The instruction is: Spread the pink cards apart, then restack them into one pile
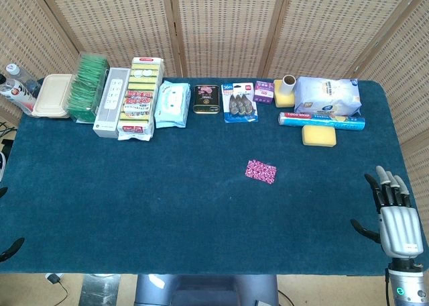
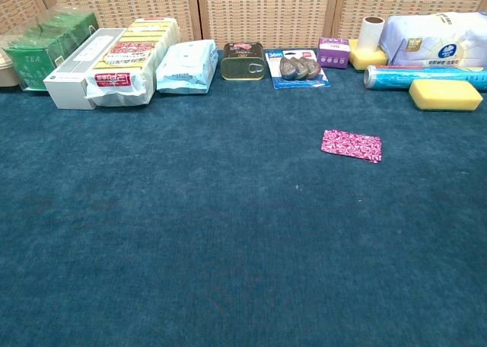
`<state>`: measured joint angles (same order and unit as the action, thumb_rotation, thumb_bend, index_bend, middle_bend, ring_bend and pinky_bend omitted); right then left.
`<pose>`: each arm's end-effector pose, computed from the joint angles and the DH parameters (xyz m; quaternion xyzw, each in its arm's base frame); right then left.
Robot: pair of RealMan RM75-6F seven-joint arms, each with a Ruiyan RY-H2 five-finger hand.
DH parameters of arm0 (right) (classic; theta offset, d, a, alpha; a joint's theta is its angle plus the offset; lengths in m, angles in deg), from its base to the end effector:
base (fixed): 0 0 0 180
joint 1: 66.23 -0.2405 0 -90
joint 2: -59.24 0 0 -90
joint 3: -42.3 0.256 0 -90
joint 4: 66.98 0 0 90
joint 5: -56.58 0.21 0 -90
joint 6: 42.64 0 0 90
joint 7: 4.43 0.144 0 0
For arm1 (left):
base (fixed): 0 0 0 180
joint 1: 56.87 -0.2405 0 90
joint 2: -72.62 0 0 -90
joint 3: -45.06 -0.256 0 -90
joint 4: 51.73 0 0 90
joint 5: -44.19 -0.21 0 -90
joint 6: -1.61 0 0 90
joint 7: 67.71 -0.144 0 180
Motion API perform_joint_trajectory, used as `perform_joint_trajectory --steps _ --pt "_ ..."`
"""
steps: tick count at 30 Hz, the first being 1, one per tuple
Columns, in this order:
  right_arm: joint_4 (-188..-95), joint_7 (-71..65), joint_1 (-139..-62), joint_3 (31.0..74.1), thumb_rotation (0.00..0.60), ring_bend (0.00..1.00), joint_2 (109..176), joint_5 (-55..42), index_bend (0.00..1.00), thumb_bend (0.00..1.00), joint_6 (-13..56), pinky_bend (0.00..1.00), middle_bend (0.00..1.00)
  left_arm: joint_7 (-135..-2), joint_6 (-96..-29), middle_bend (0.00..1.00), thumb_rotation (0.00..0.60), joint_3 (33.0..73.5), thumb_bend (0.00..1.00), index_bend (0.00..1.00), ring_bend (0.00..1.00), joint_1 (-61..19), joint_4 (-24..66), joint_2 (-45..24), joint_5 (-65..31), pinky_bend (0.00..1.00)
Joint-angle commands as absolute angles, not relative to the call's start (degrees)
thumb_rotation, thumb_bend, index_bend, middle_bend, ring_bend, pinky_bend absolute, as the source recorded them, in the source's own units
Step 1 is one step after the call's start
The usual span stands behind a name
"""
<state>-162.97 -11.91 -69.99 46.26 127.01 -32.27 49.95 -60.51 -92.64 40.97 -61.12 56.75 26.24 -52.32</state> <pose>-0.2818 -0.1763 0.1524 0.5728 -0.3398 0.4338 0.6068 -0.2708 0.1094 0.2227 -0.5815 -0.4219 -0.4146 0.5585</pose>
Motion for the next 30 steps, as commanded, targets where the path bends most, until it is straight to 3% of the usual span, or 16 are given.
perform_joint_trajectory --steps 1,8,15,21,30 --pt "-163.37 -11.4 -70.11 45.84 0.6 0.0 126.54 -32.62 0.1 0.0 48.98 0.0 0.0 -60.68 -92.56 0.0 0.6 40.95 0.21 0.0 0.0 -61.11 56.84 26.22 -52.32 0.06" --pt "-166.58 -8.6 -73.01 44.64 0.6 0.0 124.75 -33.03 0.1 0.0 41.87 0.0 0.04 -60.51 -92.49 0.0 0.6 40.94 0.21 0.0 0.0 -61.13 56.96 26.31 -52.21 0.06" --pt "-173.21 -10.62 -83.33 45.52 0.6 0.0 122.82 -32.6 0.1 0.0 24.91 0.0 0.05 -59.91 -92.18 0.0 0.6 40.91 0.21 0.0 0.0 -60.87 57.07 26.61 -52.49 0.06" --pt "-176.21 -17.7 -92.17 49.28 0.6 0.0 125.77 -22.66 0.1 0.0 12.0 0.0 0.05 -60.28 -90.03 0.0 0.6 41.41 0.21 0.0 0.0 -59.73 58.06 26.97 -50.81 0.06" --pt "-173.25 -27.73 -101.65 53.24 0.6 0.0 132.51 -5.91 0.17 0.0 4.77 0.0 0.03 -60.96 -86.45 0.0 0.6 42.25 0.21 0.0 0.0 -57.9 59.05 27.33 -47.67 0.06"
